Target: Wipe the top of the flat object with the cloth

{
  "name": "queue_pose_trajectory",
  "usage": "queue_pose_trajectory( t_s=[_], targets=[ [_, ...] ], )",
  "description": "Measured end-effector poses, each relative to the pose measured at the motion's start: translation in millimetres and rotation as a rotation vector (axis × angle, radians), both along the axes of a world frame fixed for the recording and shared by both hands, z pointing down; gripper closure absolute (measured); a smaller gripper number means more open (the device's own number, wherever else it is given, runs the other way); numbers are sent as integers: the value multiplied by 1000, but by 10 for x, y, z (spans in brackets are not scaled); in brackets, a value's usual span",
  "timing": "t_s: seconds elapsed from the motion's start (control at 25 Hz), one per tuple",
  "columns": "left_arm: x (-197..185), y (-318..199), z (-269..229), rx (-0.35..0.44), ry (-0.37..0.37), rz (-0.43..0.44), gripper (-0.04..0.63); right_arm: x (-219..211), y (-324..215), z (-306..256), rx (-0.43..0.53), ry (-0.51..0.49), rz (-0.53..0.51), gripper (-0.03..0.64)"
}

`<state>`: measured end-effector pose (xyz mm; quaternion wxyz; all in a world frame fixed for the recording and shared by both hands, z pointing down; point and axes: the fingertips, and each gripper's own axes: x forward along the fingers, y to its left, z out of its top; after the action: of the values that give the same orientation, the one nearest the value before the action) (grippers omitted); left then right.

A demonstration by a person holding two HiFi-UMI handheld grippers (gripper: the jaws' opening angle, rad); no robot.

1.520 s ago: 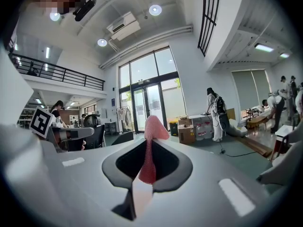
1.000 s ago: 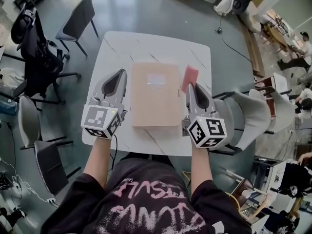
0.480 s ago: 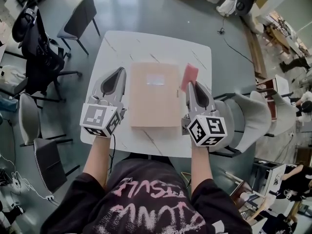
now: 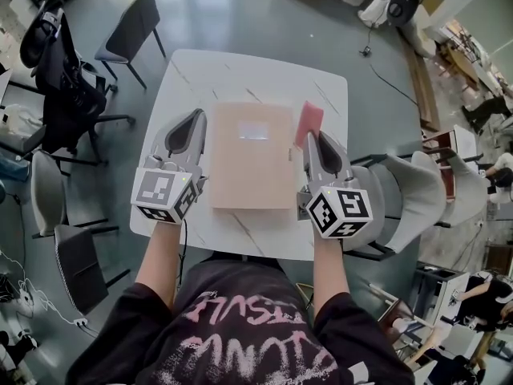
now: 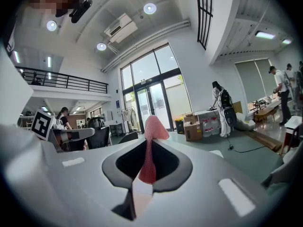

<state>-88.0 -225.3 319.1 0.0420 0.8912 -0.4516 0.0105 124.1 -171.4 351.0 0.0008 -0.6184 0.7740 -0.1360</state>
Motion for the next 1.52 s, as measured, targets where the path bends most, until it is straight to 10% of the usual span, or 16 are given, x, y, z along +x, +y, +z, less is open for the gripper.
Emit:
queue_pose_trajectory(
  t_s=[1.52],
  targets=[
    [-67,-92,791,-120,-39,-50,595,-301,-163,737,-144,-32,-106,566]
  ],
)
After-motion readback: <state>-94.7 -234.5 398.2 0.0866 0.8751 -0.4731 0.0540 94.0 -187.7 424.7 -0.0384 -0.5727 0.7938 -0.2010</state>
